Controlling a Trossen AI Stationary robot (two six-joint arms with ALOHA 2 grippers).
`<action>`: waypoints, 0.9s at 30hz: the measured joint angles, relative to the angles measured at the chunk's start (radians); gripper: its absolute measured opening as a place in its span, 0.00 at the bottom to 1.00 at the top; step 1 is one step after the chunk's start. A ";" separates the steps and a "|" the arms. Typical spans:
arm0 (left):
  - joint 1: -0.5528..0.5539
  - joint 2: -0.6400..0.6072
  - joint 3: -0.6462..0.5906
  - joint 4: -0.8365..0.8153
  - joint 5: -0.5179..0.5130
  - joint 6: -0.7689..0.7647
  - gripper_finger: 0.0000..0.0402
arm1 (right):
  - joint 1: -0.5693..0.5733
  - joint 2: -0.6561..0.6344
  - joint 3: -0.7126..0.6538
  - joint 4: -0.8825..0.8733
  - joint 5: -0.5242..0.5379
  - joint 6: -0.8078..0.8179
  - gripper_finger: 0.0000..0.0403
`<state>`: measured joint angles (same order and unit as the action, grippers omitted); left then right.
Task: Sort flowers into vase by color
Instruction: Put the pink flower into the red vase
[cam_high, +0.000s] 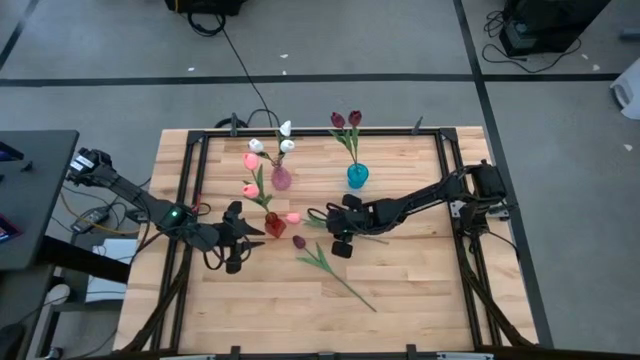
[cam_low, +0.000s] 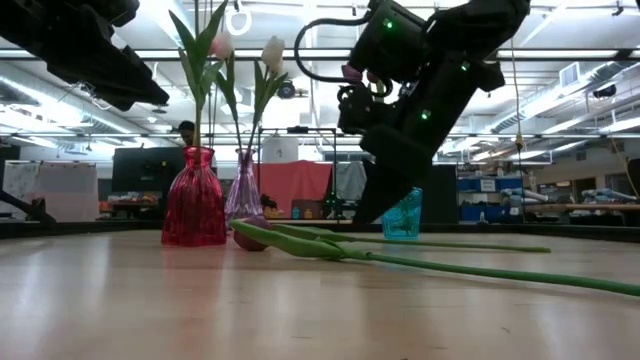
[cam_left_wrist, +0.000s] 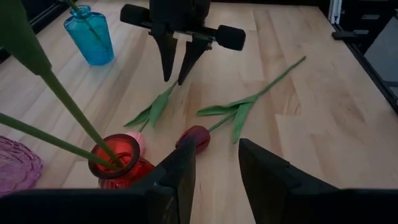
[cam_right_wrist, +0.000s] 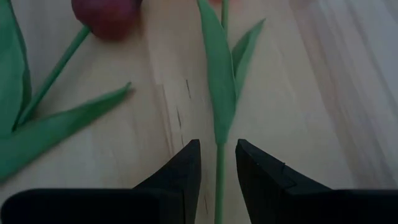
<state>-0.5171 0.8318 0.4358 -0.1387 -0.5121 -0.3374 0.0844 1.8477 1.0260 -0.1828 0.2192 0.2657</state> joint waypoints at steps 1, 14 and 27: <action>0.000 0.000 0.000 0.001 0.000 0.006 0.32 | -0.003 0.000 -0.004 0.005 -0.002 0.000 0.28; 0.000 0.000 0.000 0.015 -0.001 0.018 0.32 | -0.040 0.000 -0.079 0.081 -0.047 0.004 0.28; 0.000 0.000 0.000 0.014 -0.001 0.018 0.32 | -0.041 -0.002 -0.076 0.035 -0.088 0.072 0.11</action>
<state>-0.5171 0.8318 0.4358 -0.1242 -0.5129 -0.3190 0.0431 1.8458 0.9504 -0.1478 0.1315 0.3382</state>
